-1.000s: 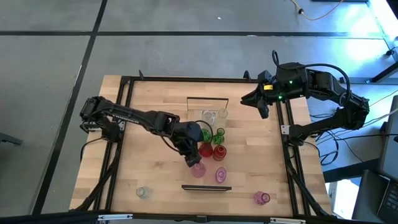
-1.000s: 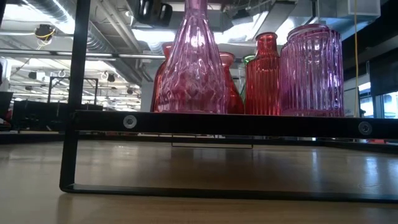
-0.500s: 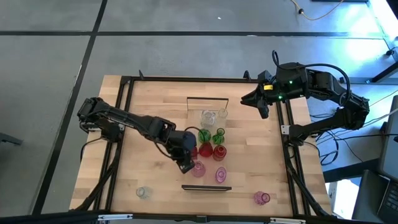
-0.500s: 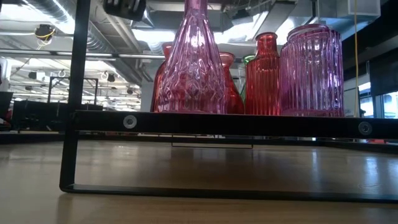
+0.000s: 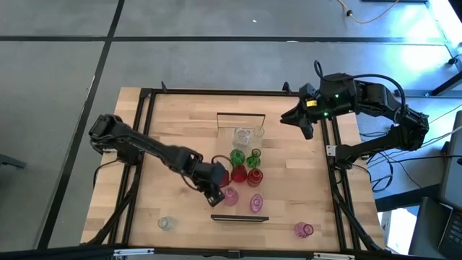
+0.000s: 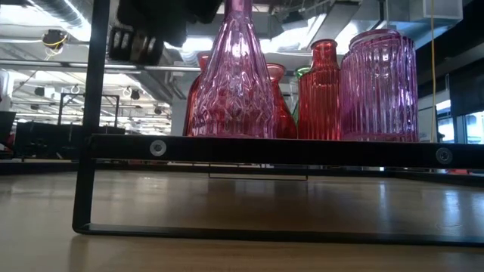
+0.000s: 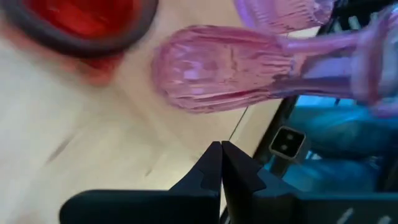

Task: Sort vases onto shelf
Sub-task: Put the left pink vase aligned with the other pink vase on the shelf, then put the transparent vase aligned with the other transparent vases on the shelf

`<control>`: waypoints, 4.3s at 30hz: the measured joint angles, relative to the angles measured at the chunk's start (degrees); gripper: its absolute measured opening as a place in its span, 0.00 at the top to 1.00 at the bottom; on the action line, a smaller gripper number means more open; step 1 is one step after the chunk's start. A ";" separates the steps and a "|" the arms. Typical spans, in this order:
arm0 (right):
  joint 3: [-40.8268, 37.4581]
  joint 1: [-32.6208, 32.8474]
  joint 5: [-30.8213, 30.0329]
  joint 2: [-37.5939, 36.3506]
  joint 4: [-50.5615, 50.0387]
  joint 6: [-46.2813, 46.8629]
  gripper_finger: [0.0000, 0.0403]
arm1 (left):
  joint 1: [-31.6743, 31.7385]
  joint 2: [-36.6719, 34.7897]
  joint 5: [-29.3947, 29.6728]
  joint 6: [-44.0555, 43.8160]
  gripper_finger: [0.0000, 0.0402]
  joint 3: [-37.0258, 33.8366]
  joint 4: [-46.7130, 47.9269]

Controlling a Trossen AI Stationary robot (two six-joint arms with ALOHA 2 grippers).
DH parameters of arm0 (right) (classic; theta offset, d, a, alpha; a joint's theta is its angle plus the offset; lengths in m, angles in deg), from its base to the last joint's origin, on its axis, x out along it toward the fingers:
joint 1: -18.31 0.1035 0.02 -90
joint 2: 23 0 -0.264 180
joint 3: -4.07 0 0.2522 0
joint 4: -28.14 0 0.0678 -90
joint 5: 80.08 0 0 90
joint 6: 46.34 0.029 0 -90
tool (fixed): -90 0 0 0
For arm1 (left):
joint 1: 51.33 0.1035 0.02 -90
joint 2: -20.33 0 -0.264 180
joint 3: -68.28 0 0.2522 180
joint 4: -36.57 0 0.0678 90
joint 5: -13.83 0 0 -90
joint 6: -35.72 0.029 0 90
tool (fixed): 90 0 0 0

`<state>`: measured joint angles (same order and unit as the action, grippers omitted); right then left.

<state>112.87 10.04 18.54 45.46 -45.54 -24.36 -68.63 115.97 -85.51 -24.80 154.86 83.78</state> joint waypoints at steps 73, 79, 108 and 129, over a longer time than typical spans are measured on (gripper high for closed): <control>0.00 0.00 1.55 -0.11 -4.41 -5.37 0.79 | -1.12 -0.13 4.26 -5.42 1.00 -9.38 -26.75; 0.00 0.00 2.25 -0.11 -2.51 -5.98 0.79 | -2.88 -3.88 4.55 -7.62 1.00 -9.38 -19.06; 0.02 0.00 2.56 4.98 21.68 -13.05 0.79 | -1.67 -30.12 36.30 41.09 1.00 -9.36 -62.96; 0.02 0.00 -7.78 5.16 32.51 -13.27 0.79 | -0.94 -38.61 41.29 72.02 1.00 -9.36 -79.27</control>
<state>112.89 10.04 10.77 50.62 -13.03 -37.63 -69.57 77.35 -44.21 47.21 145.50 4.51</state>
